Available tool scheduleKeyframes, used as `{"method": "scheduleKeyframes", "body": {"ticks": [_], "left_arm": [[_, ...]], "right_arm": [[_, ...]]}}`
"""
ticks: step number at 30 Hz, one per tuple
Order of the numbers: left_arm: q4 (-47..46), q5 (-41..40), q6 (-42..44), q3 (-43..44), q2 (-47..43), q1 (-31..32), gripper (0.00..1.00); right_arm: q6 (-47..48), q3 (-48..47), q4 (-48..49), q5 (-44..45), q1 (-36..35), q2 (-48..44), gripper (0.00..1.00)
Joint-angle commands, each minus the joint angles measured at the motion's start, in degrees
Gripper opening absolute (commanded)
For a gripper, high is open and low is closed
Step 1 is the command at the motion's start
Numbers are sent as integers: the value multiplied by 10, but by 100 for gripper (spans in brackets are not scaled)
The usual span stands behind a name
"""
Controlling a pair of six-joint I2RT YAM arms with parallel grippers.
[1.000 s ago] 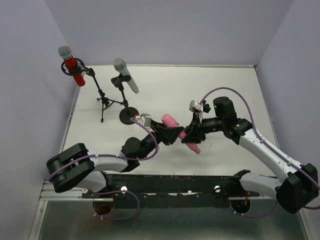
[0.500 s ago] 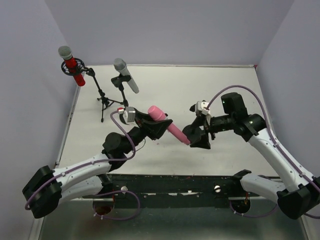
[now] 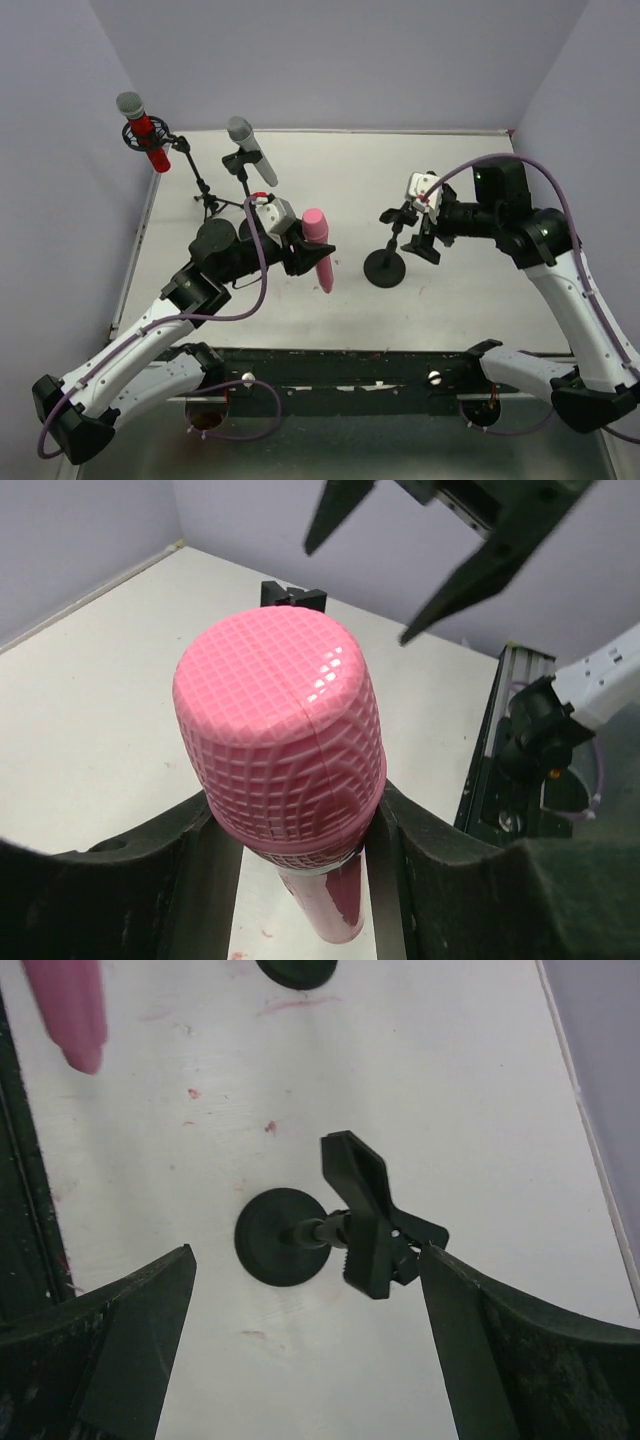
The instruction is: Attach the microphones to the stand
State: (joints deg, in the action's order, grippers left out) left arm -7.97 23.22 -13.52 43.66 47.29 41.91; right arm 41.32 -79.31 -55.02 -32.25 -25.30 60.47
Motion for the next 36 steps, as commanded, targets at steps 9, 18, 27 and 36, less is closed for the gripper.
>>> {"method": "scheduleKeyframes", "body": {"ticks": [9,18,27,36], "left_arm": [[149,96,180,-1,-46,-30,0],[147,125,192,-19,-77,-32,0],[139,144,189,-20,-72,-36,0],[132,154,184,-22,-65,-42,0]], "right_arm": [[353,-99,-172,-89,141,130,100],[408,-152,-218,-156,142,210,100],[438,-180,-264,-213,142,282,100],[452,-161,-264,-207,143,280,94]]}}
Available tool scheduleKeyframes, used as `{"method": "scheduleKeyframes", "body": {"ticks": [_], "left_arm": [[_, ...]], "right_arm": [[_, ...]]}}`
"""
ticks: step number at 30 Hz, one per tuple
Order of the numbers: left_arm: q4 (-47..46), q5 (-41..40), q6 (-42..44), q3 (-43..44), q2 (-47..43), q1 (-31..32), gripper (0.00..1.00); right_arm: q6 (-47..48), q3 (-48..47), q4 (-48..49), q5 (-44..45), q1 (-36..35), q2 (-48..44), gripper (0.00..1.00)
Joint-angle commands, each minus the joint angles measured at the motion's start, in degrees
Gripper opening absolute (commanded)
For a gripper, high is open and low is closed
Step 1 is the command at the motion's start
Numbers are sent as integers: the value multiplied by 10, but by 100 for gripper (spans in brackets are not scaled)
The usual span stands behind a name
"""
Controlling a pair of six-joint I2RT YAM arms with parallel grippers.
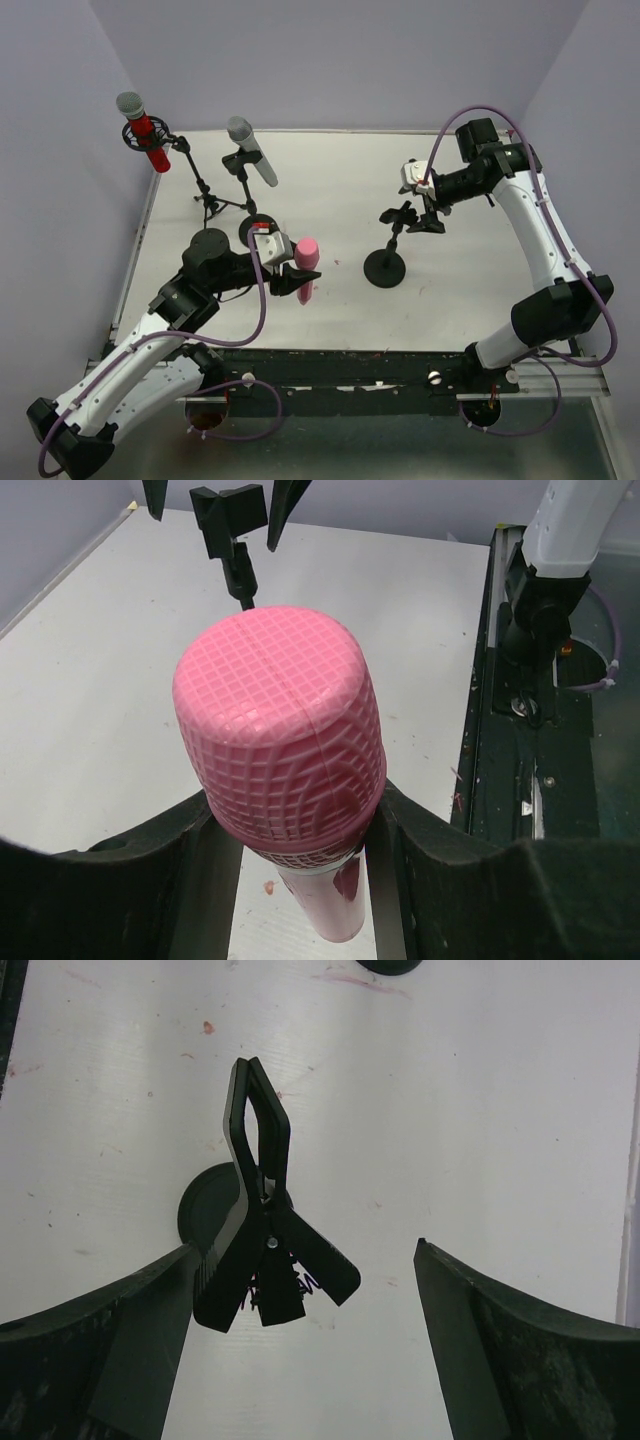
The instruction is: Attach the microphones to the stand
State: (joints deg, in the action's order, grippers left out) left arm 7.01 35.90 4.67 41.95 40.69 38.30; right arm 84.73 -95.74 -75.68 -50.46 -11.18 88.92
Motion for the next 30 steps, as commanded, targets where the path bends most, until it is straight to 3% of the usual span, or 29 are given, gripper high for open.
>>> {"method": "scheduleKeyframes", "body": {"ticks": [1,12,14,16,17,18,25,30], "left_arm": [[-19,28,2,-6,3,-7,0],[-27,32,-2,-7,11,-12,0],[-28,34,-3,-8,11,-11,0],[-29,35,-4,-9,13,-13,0],[-30,36,-4,-9,13,-13,0],[-30,36,-5,-9,14,-14,0],[-41,42,-11,-11,14,-16,0],[-149,58,-80,1,47,-17,0]], "right_arm": [[18,5,-58,-26,1,-7,94],[13,21,-57,-18,0,-16,79],[12,25,-57,-22,0,-19,59],[16,27,-58,-26,0,-24,27],[22,29,-58,-29,1,-29,16],[25,32,-57,-30,1,-32,11],[18,33,-56,-32,0,-40,11],[1,42,-56,-39,0,-45,12]]}}
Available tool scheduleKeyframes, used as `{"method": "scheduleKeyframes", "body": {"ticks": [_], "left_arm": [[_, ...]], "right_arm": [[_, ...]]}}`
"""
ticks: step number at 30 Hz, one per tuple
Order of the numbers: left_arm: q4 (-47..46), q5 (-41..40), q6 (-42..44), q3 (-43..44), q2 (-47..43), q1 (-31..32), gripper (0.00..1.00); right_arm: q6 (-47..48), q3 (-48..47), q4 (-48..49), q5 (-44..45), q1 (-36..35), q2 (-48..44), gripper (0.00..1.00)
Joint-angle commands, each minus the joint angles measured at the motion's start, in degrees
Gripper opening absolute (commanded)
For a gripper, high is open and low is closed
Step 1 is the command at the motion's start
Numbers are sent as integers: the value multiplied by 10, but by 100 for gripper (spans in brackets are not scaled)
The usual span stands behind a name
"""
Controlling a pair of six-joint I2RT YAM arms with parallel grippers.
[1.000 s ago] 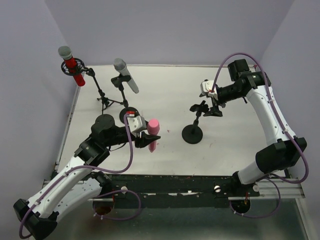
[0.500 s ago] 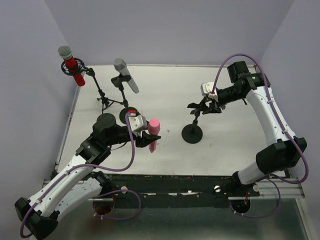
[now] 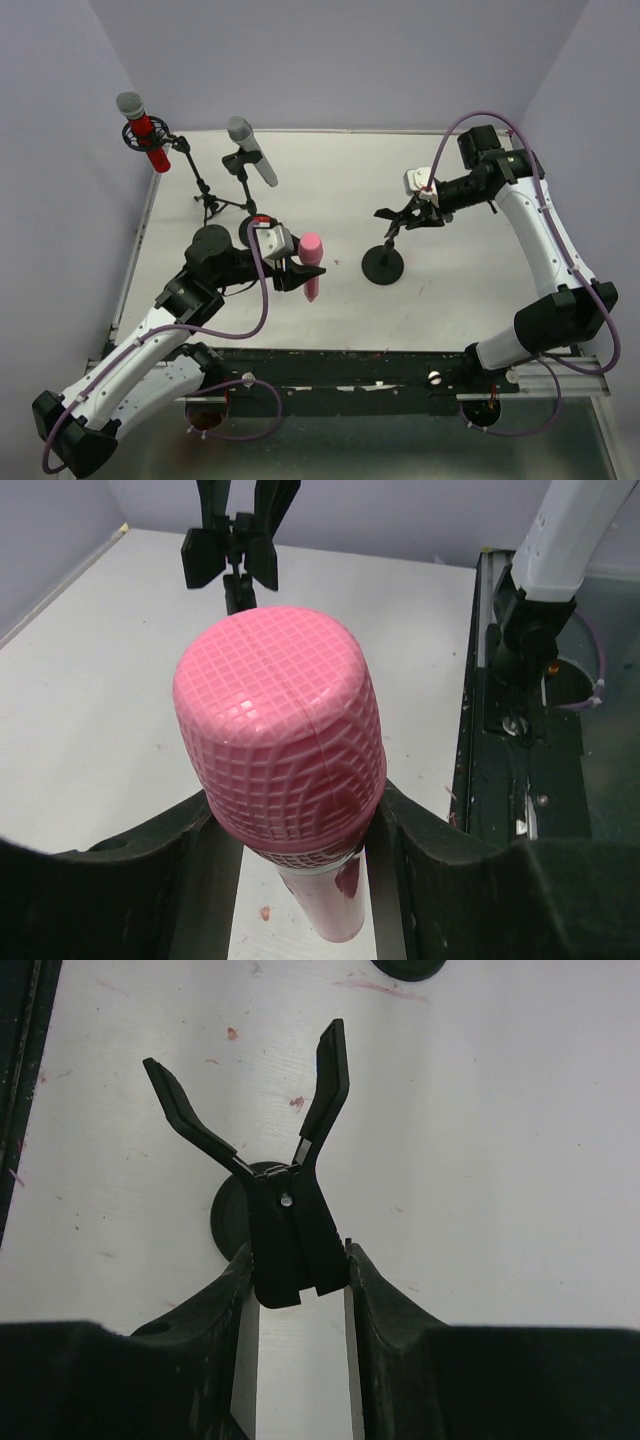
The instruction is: Attach the microphones to the stand
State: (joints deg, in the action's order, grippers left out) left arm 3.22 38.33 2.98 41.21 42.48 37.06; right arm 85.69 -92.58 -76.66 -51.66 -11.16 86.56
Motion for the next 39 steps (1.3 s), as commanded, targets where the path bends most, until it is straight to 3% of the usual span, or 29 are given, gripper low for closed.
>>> {"method": "scheduleKeyframes", "body": {"ticks": [1,11,20,39], "left_arm": [[-124,39,-77,25,50,-4,0],[-93,-6,-53,263,275,42,0],[-54,-8,-45,383,392,62,0],[-131,-51,-32,346,448,93,0]], "right_arm": [[-9,14,-46,-27,0,-23,12],[-29,30,-34,-27,0,-19,11],[-32,34,-30,-34,0,-21,11],[-28,44,-46,-65,-1,-17,9]]}}
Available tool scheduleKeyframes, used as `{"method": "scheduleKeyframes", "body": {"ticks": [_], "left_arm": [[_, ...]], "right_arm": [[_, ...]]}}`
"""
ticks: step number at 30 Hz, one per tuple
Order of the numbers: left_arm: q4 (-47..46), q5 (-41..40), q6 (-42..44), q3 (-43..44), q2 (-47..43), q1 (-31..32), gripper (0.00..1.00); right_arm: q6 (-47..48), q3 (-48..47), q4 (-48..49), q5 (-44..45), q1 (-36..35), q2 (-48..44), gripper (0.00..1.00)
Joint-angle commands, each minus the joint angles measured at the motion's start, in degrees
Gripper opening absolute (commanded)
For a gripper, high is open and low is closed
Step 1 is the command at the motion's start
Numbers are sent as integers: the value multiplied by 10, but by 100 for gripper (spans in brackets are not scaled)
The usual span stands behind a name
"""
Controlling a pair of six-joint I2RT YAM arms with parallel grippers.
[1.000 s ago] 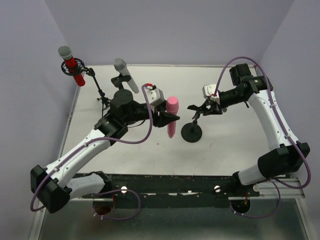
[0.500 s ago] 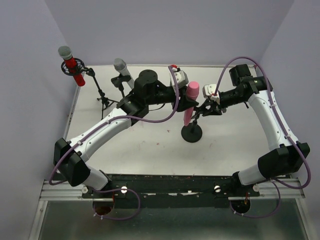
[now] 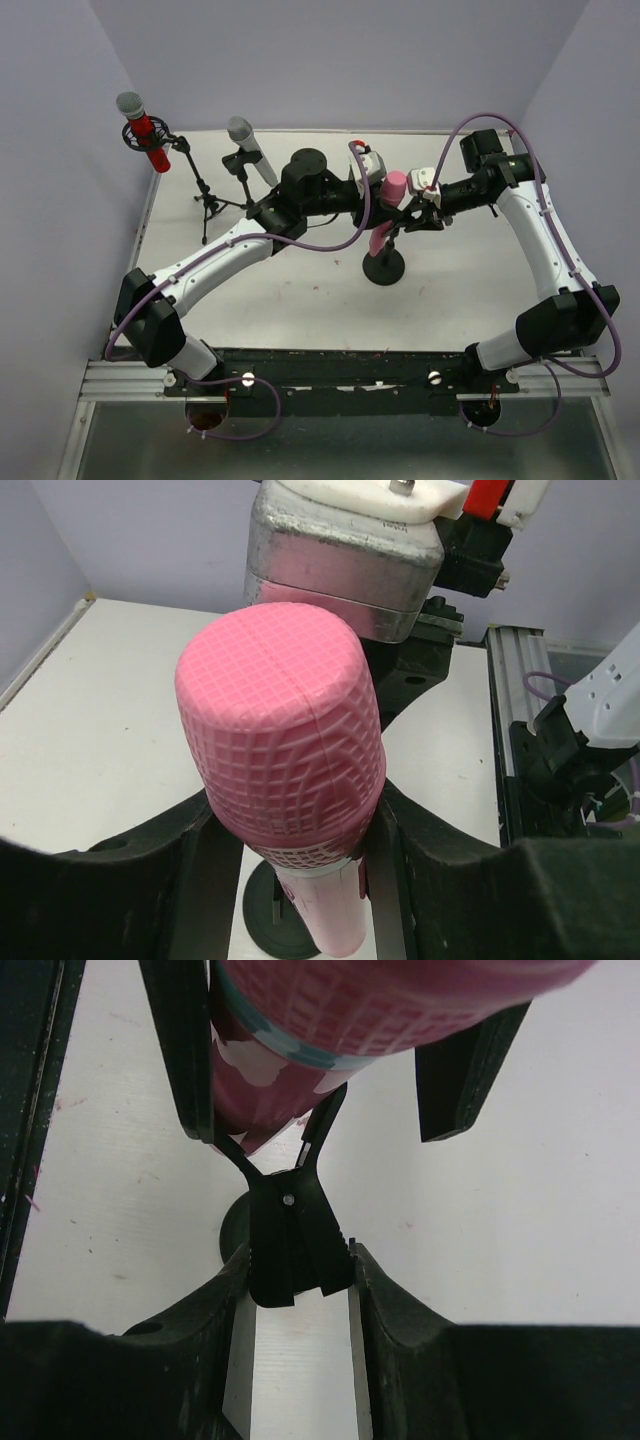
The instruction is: Attach the microphones to the stand
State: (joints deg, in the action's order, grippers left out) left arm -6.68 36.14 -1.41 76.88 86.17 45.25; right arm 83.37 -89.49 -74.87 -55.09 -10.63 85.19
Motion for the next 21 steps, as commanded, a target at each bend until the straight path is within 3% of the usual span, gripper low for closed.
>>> {"method": "scheduleKeyframes", "body": {"ticks": [1,5,14,17,18,21], "left_arm": [[-33,-33,11,-11,11,12,0],[-41,-42,11,-15,13,14,0],[-25,-44,29,-7,22,14,0],[-26,-43,25,-6,23,13,0],[-26,-44,24,-4,22,13,0],[-25,-46,19,-3,21,13,0]], "right_arm": [[-7,13,-64,-34,-5,-4,9],[-11,19,-65,-44,-5,-7,19],[-22,36,-63,-69,-4,-18,76],[-27,38,-58,-70,-4,-21,89],[-40,40,-49,-70,-4,-23,99],[-100,51,-3,-58,-4,-36,100]]}}
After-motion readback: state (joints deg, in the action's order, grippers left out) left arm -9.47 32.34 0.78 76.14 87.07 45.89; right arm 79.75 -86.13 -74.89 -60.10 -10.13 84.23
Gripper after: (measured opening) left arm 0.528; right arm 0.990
